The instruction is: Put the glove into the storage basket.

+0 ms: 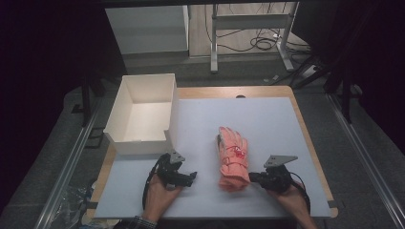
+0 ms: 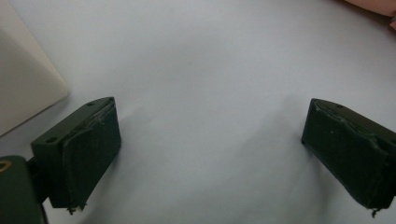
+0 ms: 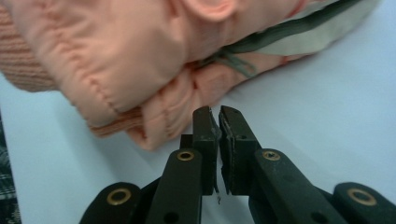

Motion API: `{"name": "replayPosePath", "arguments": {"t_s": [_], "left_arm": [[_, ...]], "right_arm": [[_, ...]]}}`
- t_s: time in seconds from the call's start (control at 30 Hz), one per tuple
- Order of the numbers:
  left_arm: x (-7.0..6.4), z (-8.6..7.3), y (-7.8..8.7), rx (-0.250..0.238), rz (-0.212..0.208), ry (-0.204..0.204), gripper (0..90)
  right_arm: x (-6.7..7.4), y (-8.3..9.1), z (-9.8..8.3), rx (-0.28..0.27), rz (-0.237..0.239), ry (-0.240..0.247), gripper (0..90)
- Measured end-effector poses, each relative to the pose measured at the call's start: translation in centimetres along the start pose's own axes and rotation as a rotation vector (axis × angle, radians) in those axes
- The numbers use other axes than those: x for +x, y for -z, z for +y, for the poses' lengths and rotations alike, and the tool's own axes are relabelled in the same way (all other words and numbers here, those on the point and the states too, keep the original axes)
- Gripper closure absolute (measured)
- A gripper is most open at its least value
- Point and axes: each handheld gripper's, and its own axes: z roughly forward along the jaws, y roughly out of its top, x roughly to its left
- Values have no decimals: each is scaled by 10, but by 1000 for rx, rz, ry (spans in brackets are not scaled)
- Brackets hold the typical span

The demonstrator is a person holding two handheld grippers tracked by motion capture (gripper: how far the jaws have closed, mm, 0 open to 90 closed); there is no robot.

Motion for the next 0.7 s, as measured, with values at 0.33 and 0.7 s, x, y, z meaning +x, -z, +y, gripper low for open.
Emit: {"name": "replayPosePath", "arguments": {"t_s": [0.33,0.7], "left_arm": [[0,0,0,-1,-3,2,45],[1,0,0,1,-10,0,37]], "right_arm": [[17,-19,5,-3,28,38,832],[34,-43,22,7,53,64,803]]}}
